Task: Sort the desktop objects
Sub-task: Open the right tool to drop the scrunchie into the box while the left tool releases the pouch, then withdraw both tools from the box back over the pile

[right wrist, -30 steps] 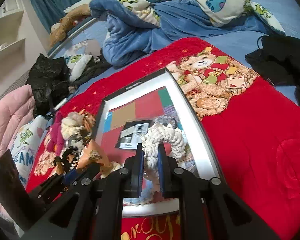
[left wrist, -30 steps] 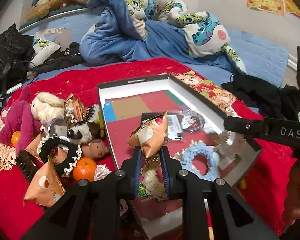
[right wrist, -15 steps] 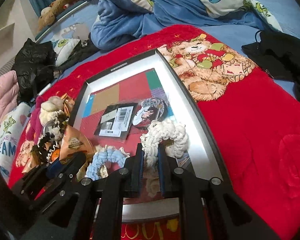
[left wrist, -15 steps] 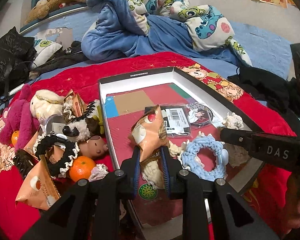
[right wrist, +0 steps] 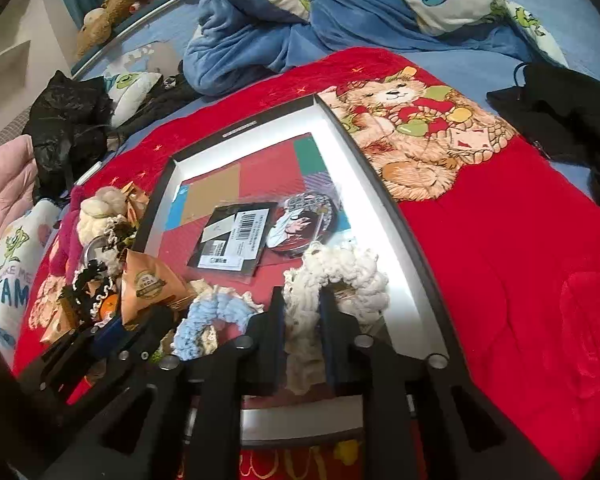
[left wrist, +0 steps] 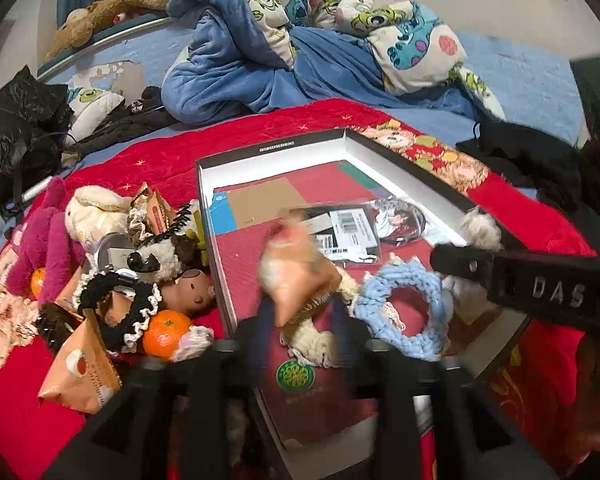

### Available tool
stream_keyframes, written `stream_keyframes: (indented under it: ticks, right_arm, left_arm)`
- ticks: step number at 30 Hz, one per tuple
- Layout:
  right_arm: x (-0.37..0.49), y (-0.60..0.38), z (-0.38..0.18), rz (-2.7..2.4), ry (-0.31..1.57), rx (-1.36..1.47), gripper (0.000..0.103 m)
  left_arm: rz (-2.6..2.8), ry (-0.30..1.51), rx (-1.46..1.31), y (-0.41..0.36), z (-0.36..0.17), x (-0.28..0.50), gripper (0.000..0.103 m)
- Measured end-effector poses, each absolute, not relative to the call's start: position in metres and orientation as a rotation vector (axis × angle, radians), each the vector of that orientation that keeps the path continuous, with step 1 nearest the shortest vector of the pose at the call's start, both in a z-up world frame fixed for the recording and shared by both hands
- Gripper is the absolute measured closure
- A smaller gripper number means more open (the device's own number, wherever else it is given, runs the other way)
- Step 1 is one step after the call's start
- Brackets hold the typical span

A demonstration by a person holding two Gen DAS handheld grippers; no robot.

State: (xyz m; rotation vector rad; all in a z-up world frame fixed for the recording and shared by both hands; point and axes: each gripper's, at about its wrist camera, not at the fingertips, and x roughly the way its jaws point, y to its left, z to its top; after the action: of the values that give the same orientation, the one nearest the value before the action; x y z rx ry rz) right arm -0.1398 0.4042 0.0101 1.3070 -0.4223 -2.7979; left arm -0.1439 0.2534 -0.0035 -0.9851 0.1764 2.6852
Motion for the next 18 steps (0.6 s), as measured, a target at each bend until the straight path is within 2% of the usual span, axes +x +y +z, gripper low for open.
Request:
stream_keyframes:
  ticks: [1, 2, 4, 6, 8, 11, 13, 18]
  right_arm:
    - [-0.139, 0.404, 0.011, -2.797, -0.432, 1.298, 0.073]
    - [-0.139, 0.405, 0.012, -2.801, -0.441, 1.284, 0.07]
    - [-0.138, 0.405, 0.014, -2.809, -0.44, 1.277, 0.066]
    - [-0.137, 0.408, 0.016, -2.818, -0.443, 1.27, 0.051]
    - [-0.136, 0.411, 0.018, -2.81, -0.479, 1.25, 0.023]
    - [-0.133, 0.413, 0.023, -2.792, -0.537, 1.2, 0.008]
    - [-0.134, 0.411, 0.025, -2.785, -0.528, 1.191, 0.0]
    - [-0.136, 0.401, 0.025, -2.799, -0.444, 1.21, 0.0]
  left_arm:
    - [2.689, 0.191, -0.976, 0.255, -0.002, -0.141, 0.043]
    - [2.686, 0.206, -0.955, 0.258, 0.0, -0.138, 0.036]
    - [2.685, 0.231, -0.922, 0.262, 0.004, -0.131, 0.0]
    - [2.701, 0.246, -0.898, 0.262, 0.008, -0.127, 0.0]
    - [2.69, 0.221, -0.897, 0.26, 0.009, -0.126, 0.0]
    - [2.697, 0.211, -0.899, 0.258, 0.011, -0.126, 0.0]
    - [2.702, 0.201, -0.898, 0.256, 0.011, -0.126, 0.0]
    - [2.709, 0.182, -0.899, 0.253, 0.012, -0.126, 0.0]
